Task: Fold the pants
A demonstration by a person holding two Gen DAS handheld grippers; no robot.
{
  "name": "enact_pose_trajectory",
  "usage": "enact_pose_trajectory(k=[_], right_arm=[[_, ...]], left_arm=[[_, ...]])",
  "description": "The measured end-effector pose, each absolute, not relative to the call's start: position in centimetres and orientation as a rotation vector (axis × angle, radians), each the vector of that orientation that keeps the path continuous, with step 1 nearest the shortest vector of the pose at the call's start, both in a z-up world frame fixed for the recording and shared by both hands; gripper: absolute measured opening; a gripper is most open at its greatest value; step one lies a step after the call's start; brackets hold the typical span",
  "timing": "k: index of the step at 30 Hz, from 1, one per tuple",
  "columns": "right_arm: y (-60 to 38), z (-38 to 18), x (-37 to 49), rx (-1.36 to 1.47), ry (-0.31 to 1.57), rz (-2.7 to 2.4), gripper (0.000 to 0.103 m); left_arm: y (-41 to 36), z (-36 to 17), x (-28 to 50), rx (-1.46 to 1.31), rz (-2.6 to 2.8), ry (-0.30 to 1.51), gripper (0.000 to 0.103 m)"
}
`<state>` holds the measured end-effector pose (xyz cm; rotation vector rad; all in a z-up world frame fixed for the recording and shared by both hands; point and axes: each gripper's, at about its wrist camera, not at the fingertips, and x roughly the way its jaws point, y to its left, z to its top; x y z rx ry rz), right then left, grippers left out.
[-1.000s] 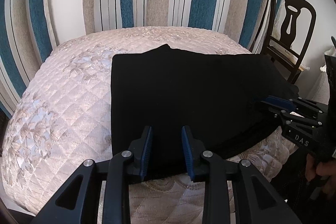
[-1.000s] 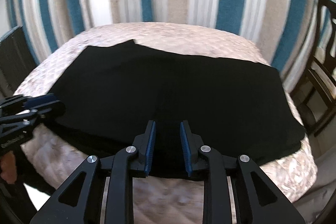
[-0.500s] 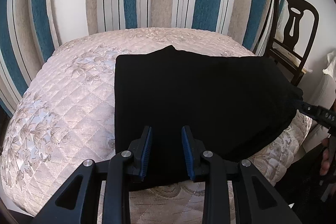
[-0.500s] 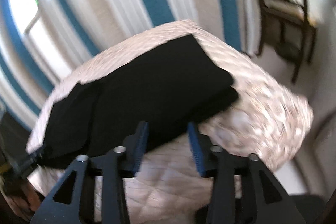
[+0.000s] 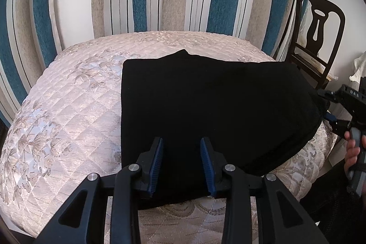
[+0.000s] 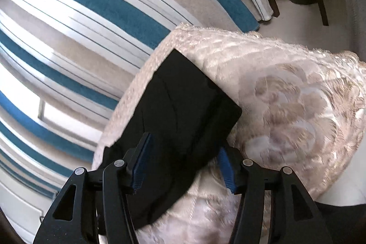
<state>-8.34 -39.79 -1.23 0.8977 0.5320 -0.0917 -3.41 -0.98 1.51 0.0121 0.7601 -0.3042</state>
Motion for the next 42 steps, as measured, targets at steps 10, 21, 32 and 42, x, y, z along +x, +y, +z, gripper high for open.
enact_pose_trajectory(k=[10,21,32,42], right_arm=[[-39.1,1.0,-6.2,0.738,0.561,-0.109,0.024],[-27.6,9.7,-3.8,0.436,0.483,0.17,0.022],[-12.1,1.8,-0.4,0.165,0.751,0.474,0.022],[-10.4,1.8,-1.8,0.043,0.709,0.456,0.022]], left_arm=[[-0.5,2.0,-3.3,-0.031,-0.324,0.751,0.037],[4.7,3.4,-3.0,-0.137,-0.211,0.693,0.037],[10.4,2.4,-3.5,-0.227,-0.084,0.699,0.037],[10.2,2.0,-3.2,-0.23,-0.096,0.695,0.037]])
